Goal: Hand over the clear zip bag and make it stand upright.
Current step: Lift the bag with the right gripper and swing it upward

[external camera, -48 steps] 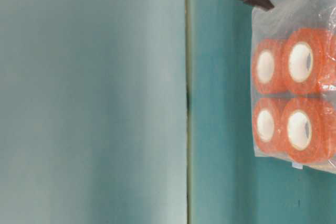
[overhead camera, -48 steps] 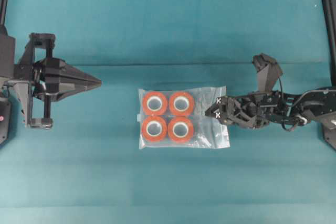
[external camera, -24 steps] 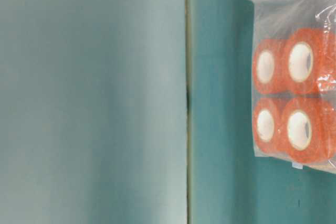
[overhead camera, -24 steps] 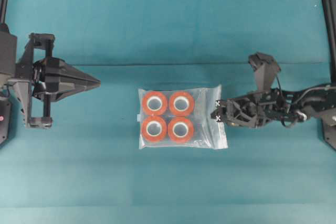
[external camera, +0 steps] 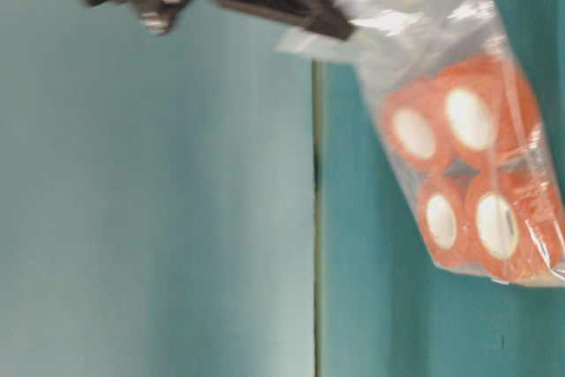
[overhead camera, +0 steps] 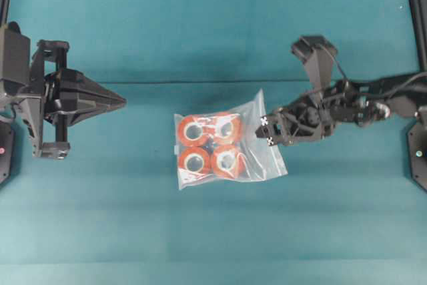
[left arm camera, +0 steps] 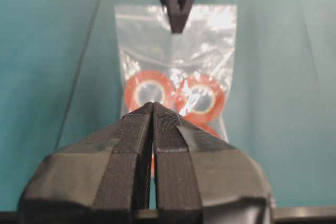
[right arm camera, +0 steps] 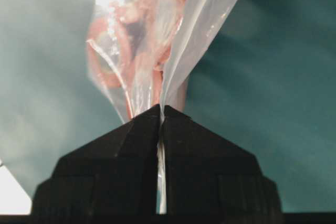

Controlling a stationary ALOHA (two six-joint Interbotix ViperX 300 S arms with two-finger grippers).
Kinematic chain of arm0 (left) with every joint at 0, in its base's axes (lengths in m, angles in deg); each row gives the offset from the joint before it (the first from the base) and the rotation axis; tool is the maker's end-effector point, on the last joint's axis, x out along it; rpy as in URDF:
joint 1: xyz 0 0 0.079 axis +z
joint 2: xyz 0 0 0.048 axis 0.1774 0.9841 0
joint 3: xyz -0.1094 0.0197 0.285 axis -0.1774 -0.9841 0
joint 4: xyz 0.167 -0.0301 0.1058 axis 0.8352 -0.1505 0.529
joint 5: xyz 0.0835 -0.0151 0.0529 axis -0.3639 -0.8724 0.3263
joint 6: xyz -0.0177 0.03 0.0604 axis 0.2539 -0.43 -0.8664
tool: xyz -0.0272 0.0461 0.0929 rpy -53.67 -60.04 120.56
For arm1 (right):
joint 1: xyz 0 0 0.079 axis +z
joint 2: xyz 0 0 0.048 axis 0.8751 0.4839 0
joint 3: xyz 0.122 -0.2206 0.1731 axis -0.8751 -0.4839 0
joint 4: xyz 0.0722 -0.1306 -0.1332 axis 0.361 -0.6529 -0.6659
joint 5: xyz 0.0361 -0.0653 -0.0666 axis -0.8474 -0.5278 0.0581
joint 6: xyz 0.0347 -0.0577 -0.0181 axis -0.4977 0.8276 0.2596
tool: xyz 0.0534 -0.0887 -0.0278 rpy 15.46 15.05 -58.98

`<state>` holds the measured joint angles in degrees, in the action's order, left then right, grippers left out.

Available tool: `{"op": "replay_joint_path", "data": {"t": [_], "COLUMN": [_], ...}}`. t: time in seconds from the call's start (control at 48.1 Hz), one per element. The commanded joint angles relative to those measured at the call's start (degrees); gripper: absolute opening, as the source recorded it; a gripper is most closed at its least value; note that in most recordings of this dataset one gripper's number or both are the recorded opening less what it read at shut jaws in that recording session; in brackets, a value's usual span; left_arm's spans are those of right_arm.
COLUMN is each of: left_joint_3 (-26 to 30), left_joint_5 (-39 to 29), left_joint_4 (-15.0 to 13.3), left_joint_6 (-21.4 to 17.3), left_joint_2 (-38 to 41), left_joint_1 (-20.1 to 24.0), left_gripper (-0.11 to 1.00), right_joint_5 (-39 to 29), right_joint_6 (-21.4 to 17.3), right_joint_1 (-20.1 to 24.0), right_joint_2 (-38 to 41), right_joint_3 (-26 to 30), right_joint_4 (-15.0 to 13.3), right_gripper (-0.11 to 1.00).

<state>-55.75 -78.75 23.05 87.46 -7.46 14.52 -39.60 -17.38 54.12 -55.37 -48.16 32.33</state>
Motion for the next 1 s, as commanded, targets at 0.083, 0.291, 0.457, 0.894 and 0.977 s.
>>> {"op": "replay_joint_path", "data": {"t": [0.083,0.291,0.457,0.894,0.977], "left_joint_3": [1.05,0.88,0.88,0.79,0.79], "left_joint_5": [0.26,0.09,0.09,0.09,0.09], "left_joint_4": [0.09,0.09,0.09,0.09,0.09], "left_joint_6": [-0.35,-0.18,-0.09,-0.62,-0.62], "left_joint_2": [-0.97,-1.58,-1.58,-1.58,-1.49], "left_joint_1": [0.00,0.09,0.09,0.18,0.18], "left_gripper": [-0.01,0.07,0.40,0.85,0.85], "right_joint_5": [-4.31,-8.61,-11.95,-27.69,-30.32], "right_joint_6": [2.46,2.64,2.72,9.76,12.22], "right_joint_1": [-0.35,-1.05,-1.76,-3.52,-3.69], "right_joint_2": [-2.46,-2.90,-2.55,-0.35,0.44], "right_joint_3": [4.31,8.17,10.63,20.21,22.06], "right_joint_4": [-2.81,-7.12,-10.20,-16.17,-16.17], "right_gripper": [0.01,0.01,0.01,0.01,0.01]}}
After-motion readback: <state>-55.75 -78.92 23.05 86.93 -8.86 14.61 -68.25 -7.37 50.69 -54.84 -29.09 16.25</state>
